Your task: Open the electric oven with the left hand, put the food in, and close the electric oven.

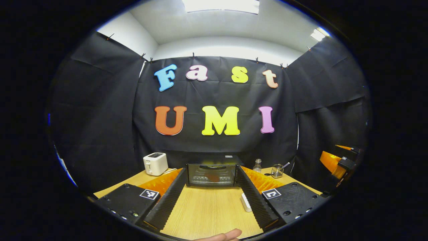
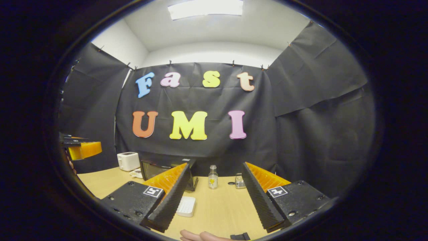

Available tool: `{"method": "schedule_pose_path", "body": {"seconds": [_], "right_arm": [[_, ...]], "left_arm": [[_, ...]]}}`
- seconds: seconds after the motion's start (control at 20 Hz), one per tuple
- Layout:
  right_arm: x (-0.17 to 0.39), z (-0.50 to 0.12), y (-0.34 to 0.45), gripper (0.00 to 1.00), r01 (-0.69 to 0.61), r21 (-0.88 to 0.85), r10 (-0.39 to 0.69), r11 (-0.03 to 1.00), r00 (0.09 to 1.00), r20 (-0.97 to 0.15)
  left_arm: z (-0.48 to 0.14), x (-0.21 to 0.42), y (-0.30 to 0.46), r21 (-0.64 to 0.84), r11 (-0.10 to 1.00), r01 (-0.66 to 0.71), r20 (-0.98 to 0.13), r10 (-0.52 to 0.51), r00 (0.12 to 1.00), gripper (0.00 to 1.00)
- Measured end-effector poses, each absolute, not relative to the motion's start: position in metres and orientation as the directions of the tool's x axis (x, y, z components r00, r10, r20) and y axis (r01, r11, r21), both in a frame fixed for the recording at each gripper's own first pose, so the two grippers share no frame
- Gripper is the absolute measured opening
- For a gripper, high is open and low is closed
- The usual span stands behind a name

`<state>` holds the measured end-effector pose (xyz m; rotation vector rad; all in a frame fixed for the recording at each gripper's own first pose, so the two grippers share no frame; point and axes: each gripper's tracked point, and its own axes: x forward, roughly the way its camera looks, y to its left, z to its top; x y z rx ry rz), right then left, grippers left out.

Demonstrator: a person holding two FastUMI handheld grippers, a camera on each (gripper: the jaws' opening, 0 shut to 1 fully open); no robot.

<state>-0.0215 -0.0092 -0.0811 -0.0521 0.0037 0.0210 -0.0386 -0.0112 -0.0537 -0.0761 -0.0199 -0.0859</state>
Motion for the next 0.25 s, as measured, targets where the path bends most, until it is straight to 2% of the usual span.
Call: {"method": "schedule_pose_path", "body": {"seconds": [0.25], "right_arm": [[-0.0268,-0.0740,-0.0132,0.96,-0.007,-0.063,0.008,0.998,1.000,0.019]], "left_arm": [[-0.0586,-0.0445,-0.0184,-0.062,0.992,0.113,0.011,-0.112,0.994,0.96]]}}
